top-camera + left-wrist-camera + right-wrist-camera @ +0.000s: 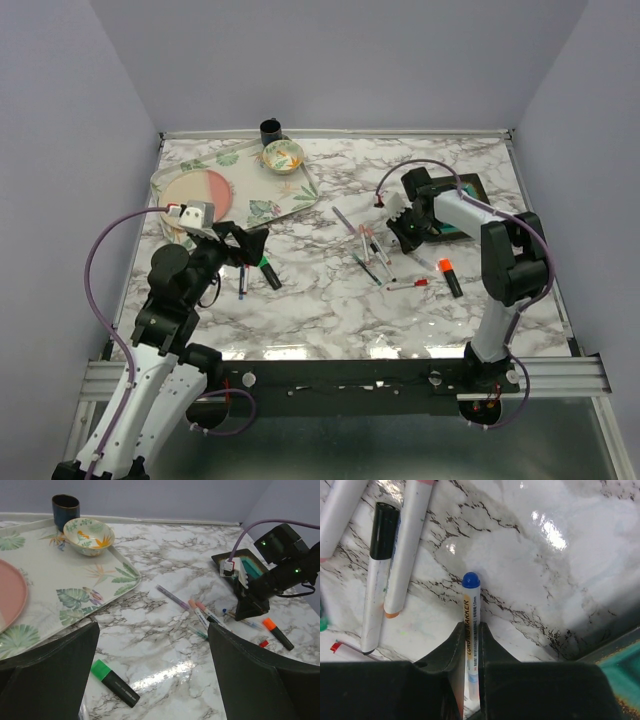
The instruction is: Open the pen caps
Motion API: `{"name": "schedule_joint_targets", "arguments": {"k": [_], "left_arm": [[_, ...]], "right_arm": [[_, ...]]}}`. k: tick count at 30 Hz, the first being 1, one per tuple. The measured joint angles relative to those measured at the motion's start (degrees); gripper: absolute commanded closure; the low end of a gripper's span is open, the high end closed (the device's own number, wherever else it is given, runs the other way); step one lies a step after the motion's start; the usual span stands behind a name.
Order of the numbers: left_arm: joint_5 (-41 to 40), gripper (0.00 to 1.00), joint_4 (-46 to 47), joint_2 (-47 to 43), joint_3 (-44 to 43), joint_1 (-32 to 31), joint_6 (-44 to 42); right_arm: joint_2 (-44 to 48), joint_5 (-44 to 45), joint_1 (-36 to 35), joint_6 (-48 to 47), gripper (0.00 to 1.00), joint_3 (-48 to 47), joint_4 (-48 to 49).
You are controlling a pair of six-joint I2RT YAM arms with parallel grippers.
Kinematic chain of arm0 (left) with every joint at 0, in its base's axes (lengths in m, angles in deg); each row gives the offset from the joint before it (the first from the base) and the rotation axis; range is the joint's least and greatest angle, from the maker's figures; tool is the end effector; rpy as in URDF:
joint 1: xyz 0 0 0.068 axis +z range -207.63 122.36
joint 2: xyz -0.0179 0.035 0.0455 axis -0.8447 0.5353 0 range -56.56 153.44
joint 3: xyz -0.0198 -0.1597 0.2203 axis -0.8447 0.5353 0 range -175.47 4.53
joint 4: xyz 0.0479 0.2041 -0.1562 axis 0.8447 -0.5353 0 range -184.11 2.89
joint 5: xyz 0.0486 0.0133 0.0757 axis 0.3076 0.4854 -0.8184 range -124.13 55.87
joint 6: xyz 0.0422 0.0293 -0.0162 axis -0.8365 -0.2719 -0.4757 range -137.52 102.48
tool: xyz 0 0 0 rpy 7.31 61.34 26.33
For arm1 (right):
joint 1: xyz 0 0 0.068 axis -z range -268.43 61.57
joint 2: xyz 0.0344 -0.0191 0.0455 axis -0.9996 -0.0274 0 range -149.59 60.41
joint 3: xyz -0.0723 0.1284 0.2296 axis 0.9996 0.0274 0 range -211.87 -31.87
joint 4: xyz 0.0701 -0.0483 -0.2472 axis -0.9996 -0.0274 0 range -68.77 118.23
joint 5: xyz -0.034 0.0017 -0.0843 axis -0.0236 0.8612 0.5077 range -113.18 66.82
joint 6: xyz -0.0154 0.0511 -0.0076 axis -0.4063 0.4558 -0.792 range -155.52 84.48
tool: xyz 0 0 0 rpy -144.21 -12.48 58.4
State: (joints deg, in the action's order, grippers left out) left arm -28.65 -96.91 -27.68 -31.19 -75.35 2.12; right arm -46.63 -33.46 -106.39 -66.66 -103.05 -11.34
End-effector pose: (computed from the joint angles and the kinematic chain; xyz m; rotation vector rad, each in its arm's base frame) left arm 0.1267 -0.0441 0.3242 0.0472 1.6529 -0.5771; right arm 0.3392 0.1165 0.1656 -1.2186 2.5891 0.2138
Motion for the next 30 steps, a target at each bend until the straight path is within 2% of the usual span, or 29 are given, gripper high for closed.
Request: {"name": "schedule_joint_targets", "arguments": {"k": [6,10,12,16,18,21,25,30], "left_arm": [[9.79,0.01,4.83,3.19,0.83,0.02,5.09],[17.97,0.01,13.92,9.79,3.67,-1.22,14.88],[19.10,0.01,17.25,12.66,4.92,-3.65,18.47],[17.46,0.07,23.69,19.80,6.23,-16.39,24.74],[14.95,0.10,27.17,24.59,5.11,-21.49,26.73],[10.45,0.14,32.06,32.24,2.34,-26.14,29.07],[5.20,0.24,36.11,41.81,-2.95,-30.32,31.61],[-0.13,0.33,36.98,53.35,-13.20,-34.34,33.48]], "right_arm": [[3.28,-4.28,-0.07,2.49,0.99,-0.87,0.07],[12.24,-10.45,0.66,6.05,1.00,-0.76,0.92],[18.71,-15.10,1.51,9.35,0.99,0.26,3.17],[29.07,-25.62,6.93,17.77,1.00,4.72,10.08],[32.72,-29.64,10.12,25.35,0.99,8.92,14.97],[34.97,-31.91,13.11,38.12,0.99,14.60,20.90],[35.87,-34.93,14.16,53.77,0.99,21.75,29.22],[37.66,-35.80,14.16,63.43,0.99,24.68,33.79]]}}
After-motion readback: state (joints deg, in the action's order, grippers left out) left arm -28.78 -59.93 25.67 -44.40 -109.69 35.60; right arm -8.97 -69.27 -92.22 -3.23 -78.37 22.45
